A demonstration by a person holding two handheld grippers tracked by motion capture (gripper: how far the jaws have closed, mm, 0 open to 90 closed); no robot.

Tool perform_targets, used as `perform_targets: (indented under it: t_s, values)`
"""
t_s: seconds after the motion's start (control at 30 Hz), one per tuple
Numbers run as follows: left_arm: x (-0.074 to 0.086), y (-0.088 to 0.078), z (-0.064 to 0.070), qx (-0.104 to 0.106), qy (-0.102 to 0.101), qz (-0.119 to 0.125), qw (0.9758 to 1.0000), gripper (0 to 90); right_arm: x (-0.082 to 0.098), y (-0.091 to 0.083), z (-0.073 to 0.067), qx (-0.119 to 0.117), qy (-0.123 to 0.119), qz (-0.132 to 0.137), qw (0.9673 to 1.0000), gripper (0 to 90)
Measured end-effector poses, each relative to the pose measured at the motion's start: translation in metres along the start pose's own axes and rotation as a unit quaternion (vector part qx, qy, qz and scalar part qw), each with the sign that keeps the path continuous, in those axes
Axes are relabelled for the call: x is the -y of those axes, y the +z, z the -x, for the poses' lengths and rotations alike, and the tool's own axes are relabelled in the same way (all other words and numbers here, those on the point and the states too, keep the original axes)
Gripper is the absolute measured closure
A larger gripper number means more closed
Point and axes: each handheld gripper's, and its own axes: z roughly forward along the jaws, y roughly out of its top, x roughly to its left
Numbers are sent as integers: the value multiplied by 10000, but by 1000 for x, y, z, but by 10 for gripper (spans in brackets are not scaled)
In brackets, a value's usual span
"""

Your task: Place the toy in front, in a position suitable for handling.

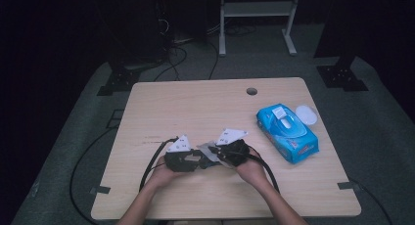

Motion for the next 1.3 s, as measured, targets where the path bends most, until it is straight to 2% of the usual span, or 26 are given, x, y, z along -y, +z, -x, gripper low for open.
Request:
perform_targets:
  t_s: [0.03, 0.13, 0.23, 0.33, 0.43, 0.5, 0.6, 0.67, 0.77, 0.83, 0.9, 0.97, 1.03, 1.13, 1.2, 1.3]
  values:
    - [0, 0, 0, 2, 0, -8, 10000, 598, 0, 4, -2, -76, 16, 26, 10000, 846]
    - [0, 0, 0, -1, 2, -9, 10000, 598, 2, 9, -3, -11, -75, -52, 10000, 846]
    - [0, 0, 0, -6, 11, -7, 10000, 598, 7, 4, 4, 294, -164, -98, 9994, 846]
    - [0, 0, 0, -2, 0, 2, 10000, 598, 13, 0, 10, 344, 18, -66, 9994, 847]
    - [0, 0, 0, 0, -23, 1, 10000, 597, 11, 3, 5, 232, 122, 57, 9996, 846]
    - [0, 0, 0, -2, -27, 1, 10000, 598, 7, 9, -3, 89, 60, 127, 9999, 846]
    - [0, 0, 0, 3, -20, -9, 10000, 598, 3, 15, -12, 11, -45, 143, 9999, 845]
    - [0, 0, 0, 5, -25, -1, 10000, 598, 3, 14, -10, 82, -92, 109, 9999, 846]
    - [0, 1, 0, -2, -11, 6, 10000, 598, 7, 10, 2, 283, 101, 58, 9995, 846]
    - [0, 1, 0, -1, -24, -2, 10000, 598, 7, 11, 4, 271, 189, 81, 9994, 846]
    - [0, 1, 0, 2, -16, -9, 10000, 598, 4, 15, -2, 161, 198, 142, 9996, 846]
    - [0, 0, 0, 2, -9, -17, 10000, 598, 1, 20, -9, 51, 108, 174, 9998, 845]
    - [0, 0, 0, -1, -22, -12, 10000, 598, -1, 22, -11, 73, 36, 150, 9999, 845]
    - [0, 0, -1, 12, -16, -2, 10000, 598, 3, 18, -3, 194, 124, 145, 9996, 846]
    - [0, 1, -1, 10, -11, -1, 10000, 598, 7, 15, 5, 306, 275, 113, 9991, 846]
    - [0, 1, 0, 15, -21, -9, 10000, 598, 6, 17, 1, 194, 318, 188, 9991, 846]
